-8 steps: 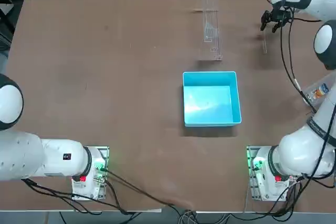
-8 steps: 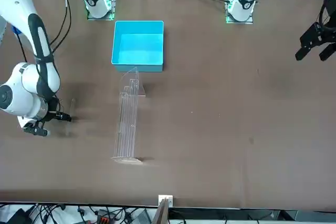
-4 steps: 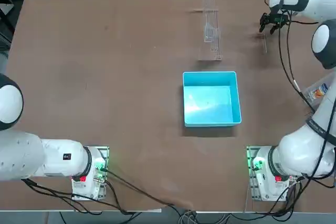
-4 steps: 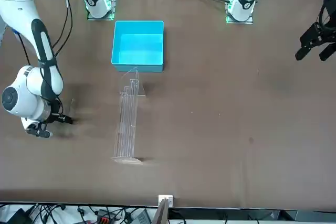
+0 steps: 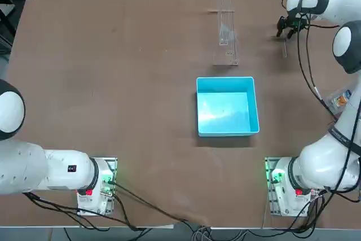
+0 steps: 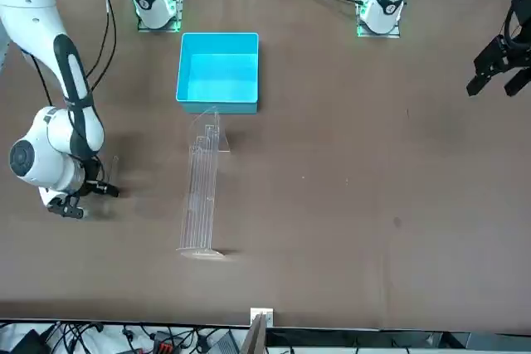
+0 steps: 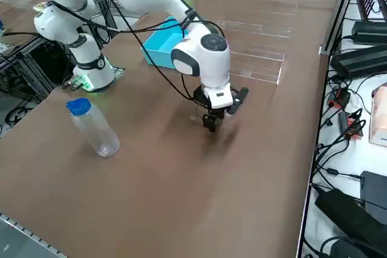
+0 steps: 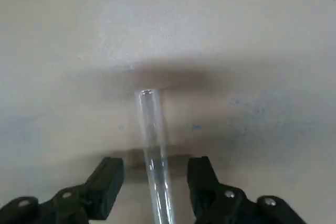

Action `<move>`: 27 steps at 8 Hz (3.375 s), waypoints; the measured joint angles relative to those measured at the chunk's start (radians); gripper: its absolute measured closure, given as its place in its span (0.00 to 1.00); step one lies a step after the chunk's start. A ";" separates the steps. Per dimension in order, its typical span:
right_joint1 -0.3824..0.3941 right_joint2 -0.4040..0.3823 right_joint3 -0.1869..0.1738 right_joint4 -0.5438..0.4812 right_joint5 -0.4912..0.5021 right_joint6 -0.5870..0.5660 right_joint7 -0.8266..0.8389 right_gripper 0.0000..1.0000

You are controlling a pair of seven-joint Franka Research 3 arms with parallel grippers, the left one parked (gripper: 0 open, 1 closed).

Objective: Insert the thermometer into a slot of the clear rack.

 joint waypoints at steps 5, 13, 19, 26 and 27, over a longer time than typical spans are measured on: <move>0.000 0.010 0.001 0.000 0.000 0.004 -0.001 0.37; 0.017 -0.033 0.018 0.023 0.000 -0.041 -0.002 0.78; 0.053 -0.196 0.162 0.040 0.066 -0.197 0.031 0.78; 0.115 -0.201 0.191 0.046 0.358 -0.060 0.139 0.78; 0.141 -0.192 0.192 0.046 0.358 -0.022 0.167 0.78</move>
